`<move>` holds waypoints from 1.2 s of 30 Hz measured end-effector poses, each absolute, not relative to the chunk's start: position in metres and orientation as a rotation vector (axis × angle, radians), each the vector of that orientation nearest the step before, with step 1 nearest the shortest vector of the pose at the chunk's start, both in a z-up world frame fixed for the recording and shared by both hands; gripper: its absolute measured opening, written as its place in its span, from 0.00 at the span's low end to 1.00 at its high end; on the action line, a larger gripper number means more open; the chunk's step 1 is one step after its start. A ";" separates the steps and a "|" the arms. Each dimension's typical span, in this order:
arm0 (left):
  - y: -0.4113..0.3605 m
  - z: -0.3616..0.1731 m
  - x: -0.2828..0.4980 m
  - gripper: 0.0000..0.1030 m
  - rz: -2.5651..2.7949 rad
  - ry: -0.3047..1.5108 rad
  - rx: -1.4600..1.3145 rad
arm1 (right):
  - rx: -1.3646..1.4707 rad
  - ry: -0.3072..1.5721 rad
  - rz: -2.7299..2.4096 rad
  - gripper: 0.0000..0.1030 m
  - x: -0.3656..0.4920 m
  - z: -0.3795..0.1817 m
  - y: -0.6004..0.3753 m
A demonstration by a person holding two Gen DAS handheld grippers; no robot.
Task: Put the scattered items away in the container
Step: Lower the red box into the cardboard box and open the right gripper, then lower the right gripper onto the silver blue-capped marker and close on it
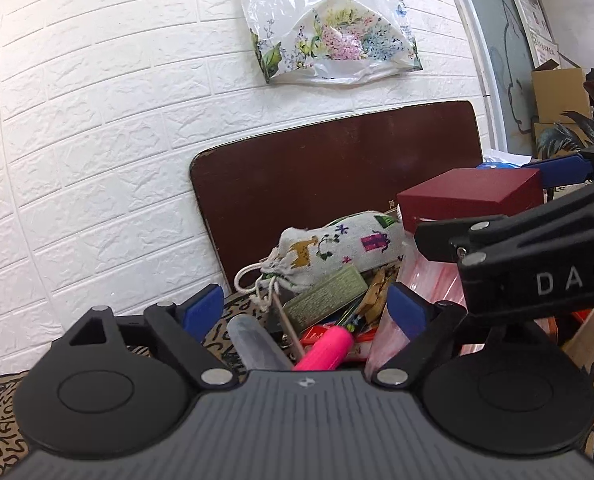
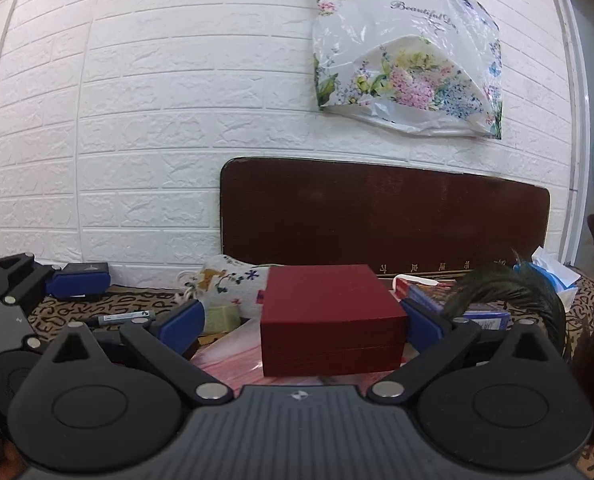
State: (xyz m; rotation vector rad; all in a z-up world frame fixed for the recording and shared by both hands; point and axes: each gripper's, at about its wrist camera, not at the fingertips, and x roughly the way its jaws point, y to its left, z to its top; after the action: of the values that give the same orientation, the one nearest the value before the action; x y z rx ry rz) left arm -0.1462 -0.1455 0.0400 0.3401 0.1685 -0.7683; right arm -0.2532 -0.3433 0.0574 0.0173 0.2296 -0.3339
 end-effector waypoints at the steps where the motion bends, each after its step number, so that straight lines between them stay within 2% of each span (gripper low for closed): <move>1: -0.141 0.040 -0.147 0.96 -0.769 0.169 0.332 | 0.016 0.224 -0.337 1.00 -0.255 0.057 -0.340; 18: -0.067 0.022 -0.126 0.99 -0.703 0.186 0.363 | -0.107 0.186 -0.126 1.00 -0.227 0.056 -0.227; 36: -0.043 -0.031 -0.038 0.99 -0.604 0.313 0.461 | 0.219 0.390 -0.055 1.00 -0.125 -0.018 -0.199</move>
State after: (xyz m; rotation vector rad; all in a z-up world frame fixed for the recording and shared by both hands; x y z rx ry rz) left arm -0.0383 -0.0429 -0.0309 0.4613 0.3130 -0.6037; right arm -0.1251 -0.1988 -0.0182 0.2190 0.3901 -0.0554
